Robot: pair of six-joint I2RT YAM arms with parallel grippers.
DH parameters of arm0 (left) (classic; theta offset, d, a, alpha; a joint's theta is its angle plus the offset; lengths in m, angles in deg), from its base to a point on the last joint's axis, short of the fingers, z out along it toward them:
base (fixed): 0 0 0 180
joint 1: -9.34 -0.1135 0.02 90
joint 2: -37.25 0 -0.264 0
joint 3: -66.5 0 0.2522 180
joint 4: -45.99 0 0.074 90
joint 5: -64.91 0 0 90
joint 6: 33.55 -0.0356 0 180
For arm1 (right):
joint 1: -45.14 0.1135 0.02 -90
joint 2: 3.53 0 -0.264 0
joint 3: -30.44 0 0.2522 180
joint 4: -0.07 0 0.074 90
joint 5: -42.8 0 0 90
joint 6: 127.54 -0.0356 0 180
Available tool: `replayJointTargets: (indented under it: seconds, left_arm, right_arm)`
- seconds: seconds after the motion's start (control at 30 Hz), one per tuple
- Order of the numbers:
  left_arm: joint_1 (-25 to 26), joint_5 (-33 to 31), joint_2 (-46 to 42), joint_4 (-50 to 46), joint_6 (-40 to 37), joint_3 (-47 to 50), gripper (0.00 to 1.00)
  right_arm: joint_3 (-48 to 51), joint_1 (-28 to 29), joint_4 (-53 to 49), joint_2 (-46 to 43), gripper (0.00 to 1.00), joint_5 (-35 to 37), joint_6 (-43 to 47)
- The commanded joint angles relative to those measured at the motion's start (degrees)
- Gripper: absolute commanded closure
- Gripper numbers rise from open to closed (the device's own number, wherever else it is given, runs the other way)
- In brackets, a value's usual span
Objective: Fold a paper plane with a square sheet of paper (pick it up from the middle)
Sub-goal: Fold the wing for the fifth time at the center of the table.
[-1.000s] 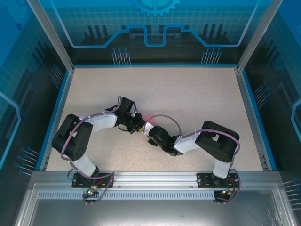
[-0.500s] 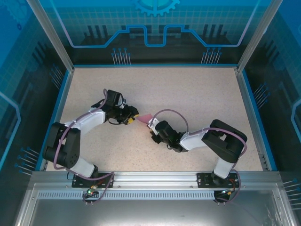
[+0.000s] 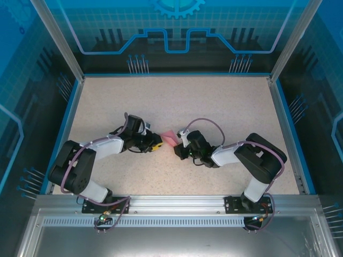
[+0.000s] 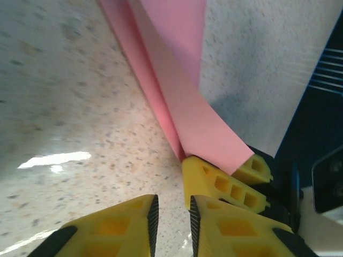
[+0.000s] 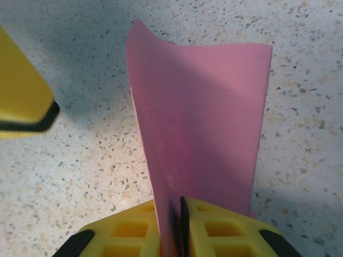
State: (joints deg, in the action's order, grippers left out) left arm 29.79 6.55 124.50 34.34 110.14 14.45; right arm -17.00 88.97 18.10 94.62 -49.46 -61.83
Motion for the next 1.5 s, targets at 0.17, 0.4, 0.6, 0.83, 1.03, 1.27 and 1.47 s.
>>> replayJointTargets:
  seconds: [0.17,0.4,0.6,0.83,1.03,1.27,1.47]
  left_arm:
    - [2.57,3.51,3.85,9.09,1.68,-0.26,0.8]
    - [3.19,3.51,5.22,9.18,1.29,-0.26,0.83]
    - [3.21,3.3,5.84,8.96,0.63,-0.21,0.84]
    - [3.38,3.69,6.79,9.44,0.36,-0.21,0.85]
    - [3.8,3.91,8.24,10.52,0.4,-0.46,0.86]
    - [4.02,3.8,10.28,11.38,0.23,-1.0,0.87]
    - [4.05,2.1,11.62,11.73,-0.64,-1.12,0.87]
  right_arm:
    - [-0.95,-2.1,0.47,3.11,0.85,-10.53,-6.27]
    - [-1.92,-2.87,1.03,4.64,0.89,-13.61,-8.48]
    - [-2.28,-3.67,1.21,5.18,0.92,-15.87,-10.35]
    - [-3.27,-4.95,0.17,5.92,0.94,-18.71,-13.11]
    - [-4.82,-5.07,-2.39,6.97,0.95,-19.96,-14.37]
    - [-5.69,-5.07,-4.41,7.56,0.95,-20.33,-14.16]
    - [-5.88,-5.06,-5.35,7.76,0.95,-20.49,-13.77]
